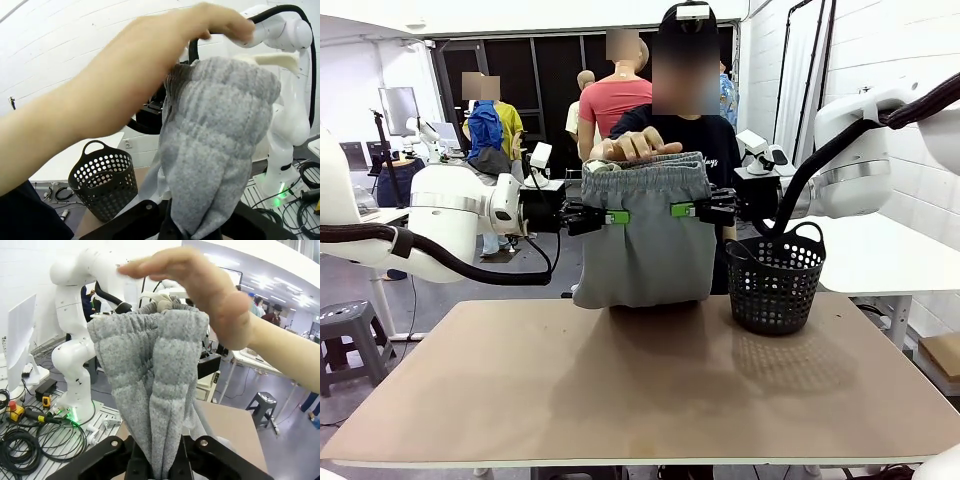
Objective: Fold the training pants.
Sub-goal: Release the ends of the Training pants and then grab the overlapped ends.
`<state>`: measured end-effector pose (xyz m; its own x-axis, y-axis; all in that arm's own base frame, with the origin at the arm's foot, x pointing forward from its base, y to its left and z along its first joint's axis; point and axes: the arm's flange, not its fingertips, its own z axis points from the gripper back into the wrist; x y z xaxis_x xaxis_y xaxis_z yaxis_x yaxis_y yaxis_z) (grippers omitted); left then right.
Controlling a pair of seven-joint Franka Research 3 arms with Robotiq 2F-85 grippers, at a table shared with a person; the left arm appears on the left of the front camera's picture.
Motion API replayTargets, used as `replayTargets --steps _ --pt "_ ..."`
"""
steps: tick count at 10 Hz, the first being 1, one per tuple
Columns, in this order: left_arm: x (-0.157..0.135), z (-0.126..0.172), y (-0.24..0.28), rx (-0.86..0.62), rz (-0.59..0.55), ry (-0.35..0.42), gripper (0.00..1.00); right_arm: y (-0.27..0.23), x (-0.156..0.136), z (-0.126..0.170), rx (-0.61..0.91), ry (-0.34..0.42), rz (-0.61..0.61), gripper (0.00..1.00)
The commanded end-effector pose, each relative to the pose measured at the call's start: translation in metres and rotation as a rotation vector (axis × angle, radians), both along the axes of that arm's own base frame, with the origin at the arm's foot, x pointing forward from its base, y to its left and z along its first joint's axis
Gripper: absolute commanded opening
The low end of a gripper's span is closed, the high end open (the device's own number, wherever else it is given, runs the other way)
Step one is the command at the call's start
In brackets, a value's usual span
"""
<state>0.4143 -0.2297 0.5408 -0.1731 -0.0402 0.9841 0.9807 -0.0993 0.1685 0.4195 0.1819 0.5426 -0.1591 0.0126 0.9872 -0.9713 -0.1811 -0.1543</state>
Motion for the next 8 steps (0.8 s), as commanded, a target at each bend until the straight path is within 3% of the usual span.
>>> replayTargets --steps 1,8 --pt "-0.0013 0.0024 -0.0013 -0.004 -0.001 -0.002 0.00 -0.0003 -0.0038 -0.0006 0.006 -0.003 0.007 0.00" --pt "-0.0013 0.0024 -0.0013 -0.004 -0.001 -0.002 0.00 -0.0003 -0.0038 -0.0006 0.006 -0.003 0.007 0.00"
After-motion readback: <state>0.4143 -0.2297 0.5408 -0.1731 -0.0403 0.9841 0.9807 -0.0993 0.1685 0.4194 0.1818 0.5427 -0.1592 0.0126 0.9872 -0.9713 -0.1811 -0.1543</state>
